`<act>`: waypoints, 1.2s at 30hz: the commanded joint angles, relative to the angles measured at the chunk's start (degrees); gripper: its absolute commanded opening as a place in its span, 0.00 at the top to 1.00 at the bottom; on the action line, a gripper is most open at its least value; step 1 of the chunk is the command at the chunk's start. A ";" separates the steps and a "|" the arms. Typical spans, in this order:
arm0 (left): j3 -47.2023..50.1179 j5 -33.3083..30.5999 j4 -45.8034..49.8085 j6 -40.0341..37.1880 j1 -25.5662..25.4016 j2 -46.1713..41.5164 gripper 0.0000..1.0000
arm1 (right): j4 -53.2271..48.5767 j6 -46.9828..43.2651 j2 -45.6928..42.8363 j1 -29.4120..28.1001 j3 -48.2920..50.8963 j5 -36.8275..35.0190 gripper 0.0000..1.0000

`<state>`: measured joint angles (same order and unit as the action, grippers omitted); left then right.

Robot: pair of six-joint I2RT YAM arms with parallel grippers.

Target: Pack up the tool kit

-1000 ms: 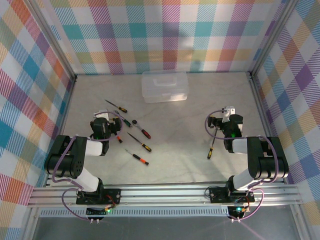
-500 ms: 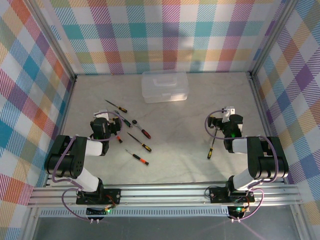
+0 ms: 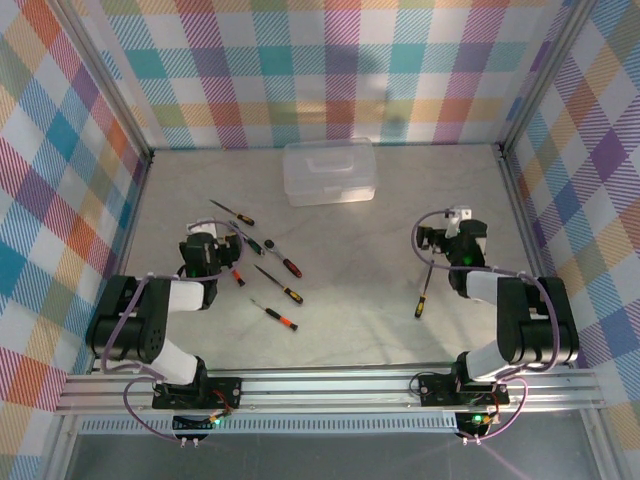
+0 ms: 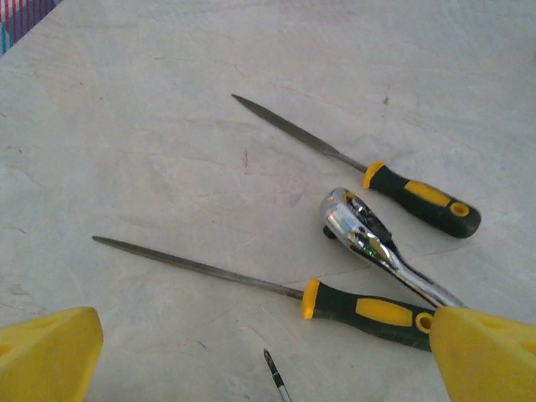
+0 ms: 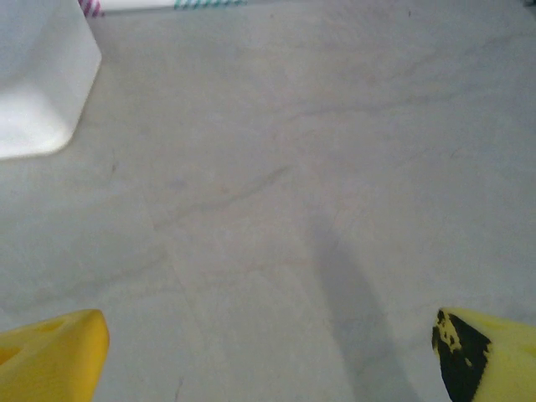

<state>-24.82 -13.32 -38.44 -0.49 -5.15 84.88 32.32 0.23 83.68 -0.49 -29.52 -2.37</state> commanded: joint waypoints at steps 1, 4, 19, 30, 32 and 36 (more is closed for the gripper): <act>-5.40 -1.99 10.24 -0.24 -1.00 -9.50 0.00 | -10.16 -0.13 -5.92 -1.26 -4.63 0.87 0.01; -9.74 -1.22 18.05 -0.22 -2.25 -16.14 0.00 | -17.27 -0.32 -12.59 -3.48 -7.96 0.55 0.01; -38.44 22.27 27.13 21.58 -4.16 -5.20 0.00 | -48.67 40.24 -23.71 -4.02 -13.61 -3.00 0.00; -79.24 24.61 57.53 14.00 -6.27 32.49 0.00 | -57.16 33.33 -24.89 -4.00 -16.53 4.78 0.01; -82.83 24.75 59.02 13.30 -6.79 36.61 0.00 | -58.16 32.59 -25.61 -4.01 -16.79 5.34 0.01; -88.12 26.69 61.11 12.32 -8.11 42.81 0.00 | -58.93 31.64 -25.96 -4.09 -17.41 7.06 0.01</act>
<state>-109.49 11.16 17.72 13.82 -11.66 125.60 -24.69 33.71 58.50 -4.47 -44.91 2.11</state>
